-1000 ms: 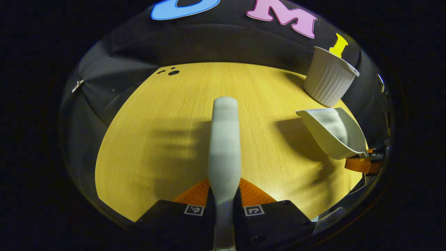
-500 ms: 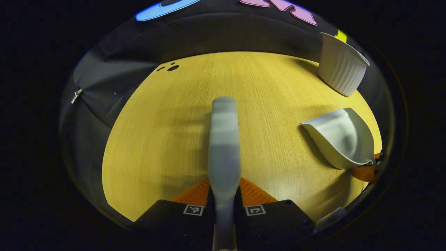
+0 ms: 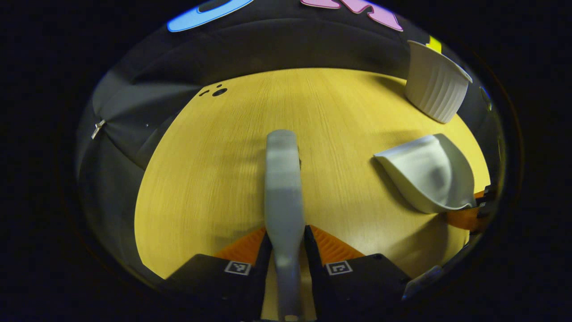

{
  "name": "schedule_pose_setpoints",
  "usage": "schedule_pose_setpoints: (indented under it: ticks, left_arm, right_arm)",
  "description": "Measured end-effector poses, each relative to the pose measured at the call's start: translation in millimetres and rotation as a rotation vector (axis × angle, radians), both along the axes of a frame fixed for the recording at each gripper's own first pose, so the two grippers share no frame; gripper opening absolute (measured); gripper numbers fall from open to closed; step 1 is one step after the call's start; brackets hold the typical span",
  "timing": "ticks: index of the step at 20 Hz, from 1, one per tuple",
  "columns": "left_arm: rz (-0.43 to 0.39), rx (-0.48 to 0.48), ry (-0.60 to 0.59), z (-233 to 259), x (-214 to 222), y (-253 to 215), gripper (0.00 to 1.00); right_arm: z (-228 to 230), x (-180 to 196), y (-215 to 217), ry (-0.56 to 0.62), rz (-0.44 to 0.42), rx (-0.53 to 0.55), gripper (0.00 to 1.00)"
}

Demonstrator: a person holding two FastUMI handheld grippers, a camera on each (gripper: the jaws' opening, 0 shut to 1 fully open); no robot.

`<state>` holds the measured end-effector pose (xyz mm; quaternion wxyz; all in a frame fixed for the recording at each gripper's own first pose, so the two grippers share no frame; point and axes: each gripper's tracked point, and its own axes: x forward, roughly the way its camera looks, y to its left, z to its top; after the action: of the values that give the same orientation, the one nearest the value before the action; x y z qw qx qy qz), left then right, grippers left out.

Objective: Pick up the small broom and dustpan from the desktop, sweep the trash into the dustpan with the broom, and then empty the trash into the garbage bin.

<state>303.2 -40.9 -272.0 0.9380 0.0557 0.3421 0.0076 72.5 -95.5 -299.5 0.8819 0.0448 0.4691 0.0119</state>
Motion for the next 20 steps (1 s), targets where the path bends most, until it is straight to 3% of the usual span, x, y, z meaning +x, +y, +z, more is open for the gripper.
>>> schedule_pose_setpoints:
  ticks: [1,3,4,7,10,20]
  left_arm:
    - [-0.01,-0.01,-0.017,6,-1,-4,0.62]
    - [-0.02,-0.013,-0.051,17,-4,-10,0.94]
    - [-0.017,-0.014,-0.083,28,-6,-9,0.98]
    - [-0.013,-0.064,-0.171,59,-25,-20,0.99]
    - [-0.02,-0.099,-0.28,101,-52,-26,0.99]
    - [-0.061,-0.082,-0.636,223,-161,-39,0.99]
  right_arm:
    - [4,0,1,-0.011,-0.001,0.004,0.61]
    - [16,0,1,-0.042,-0.003,0.003,0.84]
    - [26,-2,-2,-0.062,-0.003,-0.012,0.99]
    - [55,-11,-7,-0.139,0.001,-0.068,1.0]
    - [102,-19,-4,-0.258,-0.028,-0.046,1.0]
    - [269,-70,-3,-0.669,-0.065,-0.067,0.99]
